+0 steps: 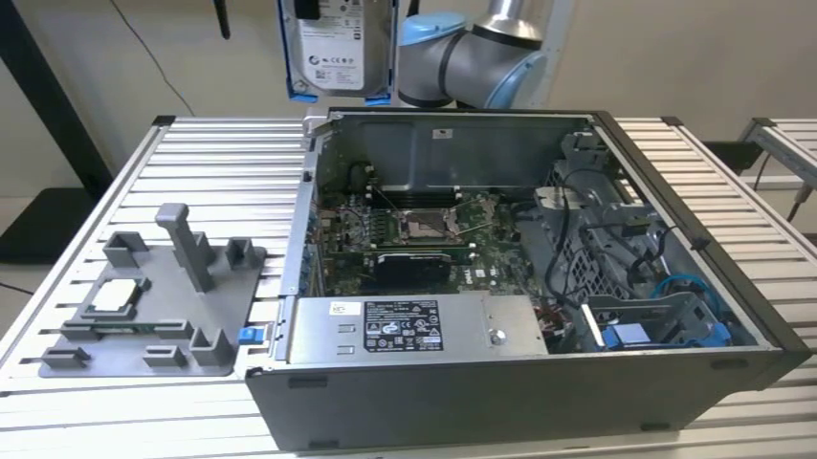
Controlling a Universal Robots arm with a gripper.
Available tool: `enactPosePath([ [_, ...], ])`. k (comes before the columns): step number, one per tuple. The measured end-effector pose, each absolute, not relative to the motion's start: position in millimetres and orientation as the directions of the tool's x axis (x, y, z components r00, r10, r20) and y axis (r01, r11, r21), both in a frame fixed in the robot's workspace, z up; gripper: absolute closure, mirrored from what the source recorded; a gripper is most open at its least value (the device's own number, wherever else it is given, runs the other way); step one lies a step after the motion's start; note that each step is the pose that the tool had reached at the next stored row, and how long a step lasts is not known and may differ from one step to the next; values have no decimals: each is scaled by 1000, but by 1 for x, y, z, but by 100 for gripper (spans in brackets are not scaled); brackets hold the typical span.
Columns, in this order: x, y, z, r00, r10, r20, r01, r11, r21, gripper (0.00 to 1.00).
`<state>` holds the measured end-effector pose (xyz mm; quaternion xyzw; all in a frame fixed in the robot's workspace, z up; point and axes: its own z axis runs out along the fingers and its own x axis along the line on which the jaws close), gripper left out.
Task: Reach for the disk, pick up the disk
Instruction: 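Pick up the disk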
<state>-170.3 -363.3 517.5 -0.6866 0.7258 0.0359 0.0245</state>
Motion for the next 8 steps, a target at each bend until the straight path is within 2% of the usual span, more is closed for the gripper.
enactPosePath([
  [8,-147,-363,517,-56,-995,-85,-998,55,18,100],
])
